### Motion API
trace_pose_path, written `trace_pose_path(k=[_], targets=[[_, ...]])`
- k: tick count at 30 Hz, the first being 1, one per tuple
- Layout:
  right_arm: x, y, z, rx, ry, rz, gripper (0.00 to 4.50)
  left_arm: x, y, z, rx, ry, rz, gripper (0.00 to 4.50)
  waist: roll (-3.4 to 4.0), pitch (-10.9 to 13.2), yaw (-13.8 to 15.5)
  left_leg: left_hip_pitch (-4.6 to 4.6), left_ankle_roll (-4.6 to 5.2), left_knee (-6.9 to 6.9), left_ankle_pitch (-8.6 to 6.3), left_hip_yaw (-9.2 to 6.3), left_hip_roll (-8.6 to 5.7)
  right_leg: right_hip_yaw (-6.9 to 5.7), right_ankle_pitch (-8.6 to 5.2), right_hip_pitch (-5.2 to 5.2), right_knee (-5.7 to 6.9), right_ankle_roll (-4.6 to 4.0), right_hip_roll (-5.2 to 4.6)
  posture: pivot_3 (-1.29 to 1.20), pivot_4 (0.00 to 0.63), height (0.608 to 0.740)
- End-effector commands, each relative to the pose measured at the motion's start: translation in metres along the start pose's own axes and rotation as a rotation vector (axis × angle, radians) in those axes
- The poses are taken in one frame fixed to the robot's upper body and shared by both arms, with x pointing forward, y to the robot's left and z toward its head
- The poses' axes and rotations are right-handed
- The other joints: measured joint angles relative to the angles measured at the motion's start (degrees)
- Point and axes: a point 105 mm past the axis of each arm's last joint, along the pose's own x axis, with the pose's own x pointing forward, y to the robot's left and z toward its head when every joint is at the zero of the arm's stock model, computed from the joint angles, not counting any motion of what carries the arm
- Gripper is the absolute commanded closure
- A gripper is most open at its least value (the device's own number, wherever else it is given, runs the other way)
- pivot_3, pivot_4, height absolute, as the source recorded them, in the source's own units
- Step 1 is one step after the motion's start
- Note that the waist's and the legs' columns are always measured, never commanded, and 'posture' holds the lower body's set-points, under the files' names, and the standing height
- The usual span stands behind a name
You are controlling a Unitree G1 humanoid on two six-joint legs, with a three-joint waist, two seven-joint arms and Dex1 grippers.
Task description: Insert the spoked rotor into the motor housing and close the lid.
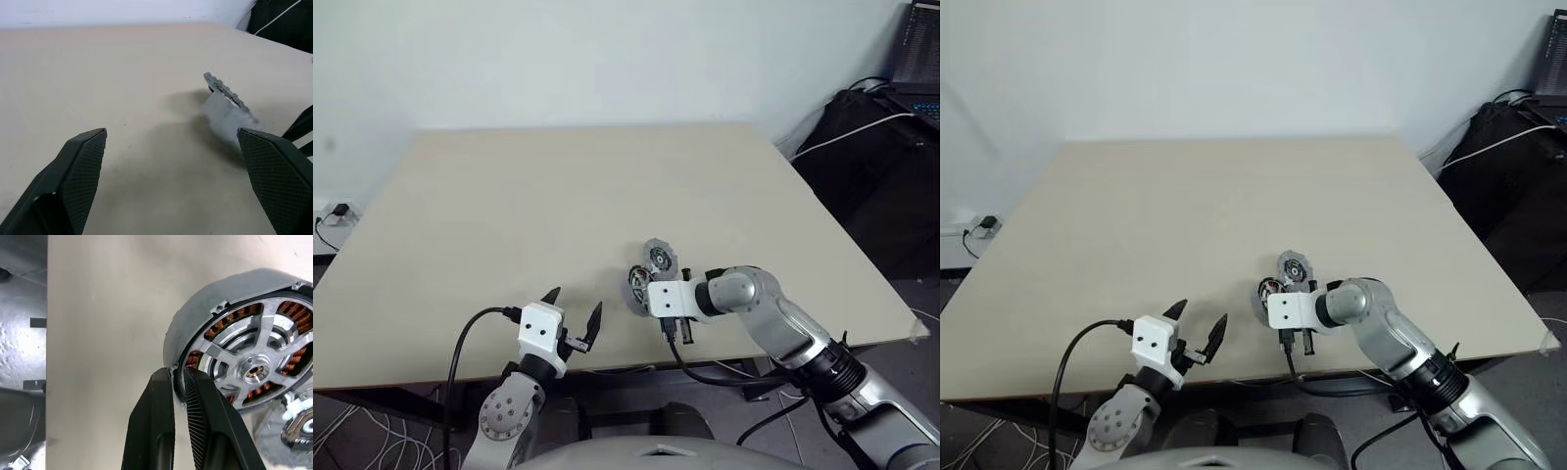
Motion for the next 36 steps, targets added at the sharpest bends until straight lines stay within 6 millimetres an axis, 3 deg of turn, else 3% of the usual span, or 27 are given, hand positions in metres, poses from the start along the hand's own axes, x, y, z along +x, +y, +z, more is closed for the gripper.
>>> trace_pose_path(k=[1, 8, 12, 17, 20, 31, 36], targets=[[-0.024, -0.016, 0.009, -0.045, -0.010, -0.116, 4.40, 0.001, 0.000, 0.003, 0.000, -0.034, -0.013, 0.00, -0.04, 0.0, 0.0, 0.00, 0.00, 0.01, 0.00, 0.00, -0.01, 0.00, 0.00, 0.00, 0.00, 0.00, 0.00, 0.00, 0.000, 0.740], [-0.043, -0.009, 0.012, -0.147, 0.050, -0.109, 4.40, -0.001, 0.000, -0.008, -0.006, -0.025, -0.022, 0.00, -0.17, 0.2, -0.1, 0.00, 0.02, 0.06, -0.01, -0.05, -0.02, 0.00, 0.00, 0.01, 0.01, 0.01, -0.01, 0.00, 0.000, 0.740], [-0.042, -0.005, 0.016, -0.153, 0.046, -0.099, 4.40, -0.002, 0.001, -0.014, -0.009, -0.023, -0.023, 0.00, -0.27, 0.3, -0.1, 0.00, 0.02, 0.05, -0.01, -0.11, -0.02, -0.03, 0.00, 0.01, 0.01, 0.01, 0.00, 0.00, 0.000, 0.740], [-0.014, -0.014, 0.020, 0.113, -0.021, -0.196, 4.40, -0.001, 0.000, -0.025, -0.013, -0.020, -0.022, 0.00, -0.32, 0.3, -0.2, 0.00, 0.01, 0.07, -0.01, -0.16, 0.01, -0.04, 0.00, 0.01, 0.05, 0.01, 0.04, 0.00, 0.000, 0.740], [-0.004, -0.008, 0.014, 0.196, 0.002, -0.202, 4.40, -0.003, 0.002, -0.031, -0.015, -0.017, -0.014, 0.00, -0.27, 0.3, 0.2, -0.04, 0.01, 0.11, -0.01, -0.18, 0.00, -0.08, 0.01, 0.02, 0.06, 0.00, 0.02, 0.00, 0.000, 0.740], [0.012, 0.008, 0.022, 0.561, -0.041, -0.132, 4.49, -0.007, 0.011, -0.044, -0.020, -0.013, 0.002, 0.00, -0.23, 0.2, -0.1, -0.10, 0.06, 0.14, -0.04, -0.26, -0.08, -0.15, 0.01, 0.02, 0.06, 0.00, -0.07, 0.00, 0.000, 0.740], [0.016, 0.001, 0.030, 0.556, -0.067, -0.161, 4.49, -0.009, 0.013, -0.048, -0.021, -0.011, 0.003, 0.00, -0.16, 0.2, -0.3, -0.10, 0.06, 0.13, -0.03, -0.29, -0.06, -0.19, 0.01, 0.03, 0.06, 0.00, -0.05, 0.00, 0.000, 0.740]])
